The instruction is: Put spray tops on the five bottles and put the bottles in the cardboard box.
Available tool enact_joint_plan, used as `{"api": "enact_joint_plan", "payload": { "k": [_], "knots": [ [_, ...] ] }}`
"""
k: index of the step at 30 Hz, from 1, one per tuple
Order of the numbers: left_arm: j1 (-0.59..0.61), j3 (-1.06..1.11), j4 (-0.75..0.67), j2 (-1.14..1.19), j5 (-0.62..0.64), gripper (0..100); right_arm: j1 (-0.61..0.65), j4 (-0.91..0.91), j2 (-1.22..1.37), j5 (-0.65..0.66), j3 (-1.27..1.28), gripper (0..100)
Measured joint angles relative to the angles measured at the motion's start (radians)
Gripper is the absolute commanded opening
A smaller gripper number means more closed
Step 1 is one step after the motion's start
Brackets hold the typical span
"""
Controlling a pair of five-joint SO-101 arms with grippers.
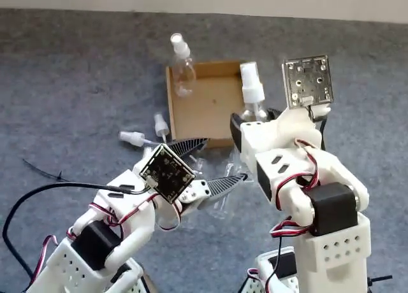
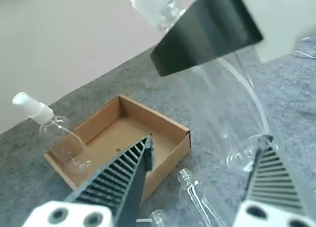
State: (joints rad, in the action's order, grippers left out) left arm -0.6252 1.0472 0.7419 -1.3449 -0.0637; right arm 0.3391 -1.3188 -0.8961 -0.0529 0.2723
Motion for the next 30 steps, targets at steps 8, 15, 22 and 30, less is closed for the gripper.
{"api": "enact_joint_plan", "payload": {
  "k": [8,15,22,30],
  "knots": [
    [0.035,0.000,-0.025,0.006,0.000,30,0.000,-0.044,0.000,0.000,0.000,0.5],
    [0.063,0.000,-0.061,0.060,0.000,30,-0.008,-0.074,0.000,0.000,0.000,0.5],
    [0.052,-0.018,-0.061,0.080,0.000,30,0.029,0.008,-0.002,-0.055,0.014,0.5],
    [0.049,-0.028,-0.061,0.074,0.000,30,0.110,0.054,-0.051,-0.074,0.086,0.5]
  ]
}}
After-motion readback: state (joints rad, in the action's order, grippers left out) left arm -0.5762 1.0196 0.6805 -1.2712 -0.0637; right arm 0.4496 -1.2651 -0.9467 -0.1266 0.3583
